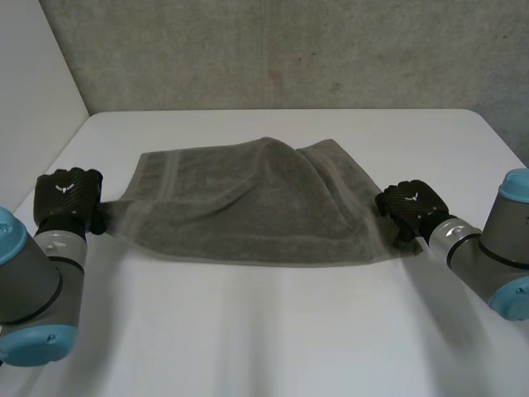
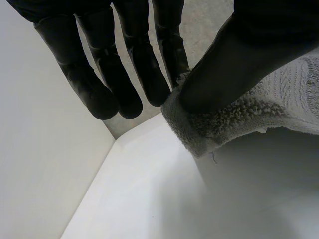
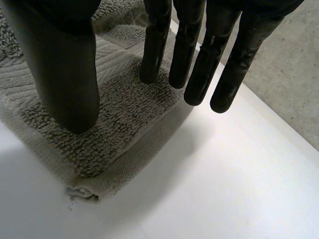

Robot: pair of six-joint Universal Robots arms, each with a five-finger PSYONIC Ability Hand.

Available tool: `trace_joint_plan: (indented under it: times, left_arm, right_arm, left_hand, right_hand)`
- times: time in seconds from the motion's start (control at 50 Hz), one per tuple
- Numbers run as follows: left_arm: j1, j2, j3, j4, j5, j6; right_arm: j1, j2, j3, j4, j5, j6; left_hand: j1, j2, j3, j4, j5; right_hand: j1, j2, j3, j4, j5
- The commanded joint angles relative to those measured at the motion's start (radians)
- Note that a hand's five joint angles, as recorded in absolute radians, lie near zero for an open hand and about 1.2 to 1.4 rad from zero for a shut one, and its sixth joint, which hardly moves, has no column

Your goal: Fold the towel.

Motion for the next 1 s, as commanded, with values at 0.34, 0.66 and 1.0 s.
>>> trace_joint_plan:
  times: [0.34, 0.66, 1.0]
  left_arm:
    - [-0.002, 0.000, -0.002, 0.000, 0.000, 0.000]
    - [-0.003, 0.001, -0.005, 0.000, 0.000, 0.000]
    - [-0.003, 0.001, -0.005, 0.001, 0.000, 0.002]
  right_arm:
    - [-0.014, -0.042, 0.005, 0.097, -0.005, -0.006]
    - [-0.008, -0.033, 0.025, 0.090, -0.008, -0.009]
    - [0.000, -0.004, 0.023, -0.028, 0.004, 0.003]
  left_hand:
    - [0.008, -0.072, -0.151, -0.122, -0.230]
    - [0.008, -0.072, -0.151, -0.122, -0.230]
    - [0.008, -0.072, -0.151, -0.122, -0.230]
  right_hand:
    - [-0.163, -0.155, -0.169, -0.167, -0.167]
    - [-0.152, -0.143, -0.158, -0.155, -0.155]
    - [-0.061, -0.052, -0.067, -0.064, -0.064]
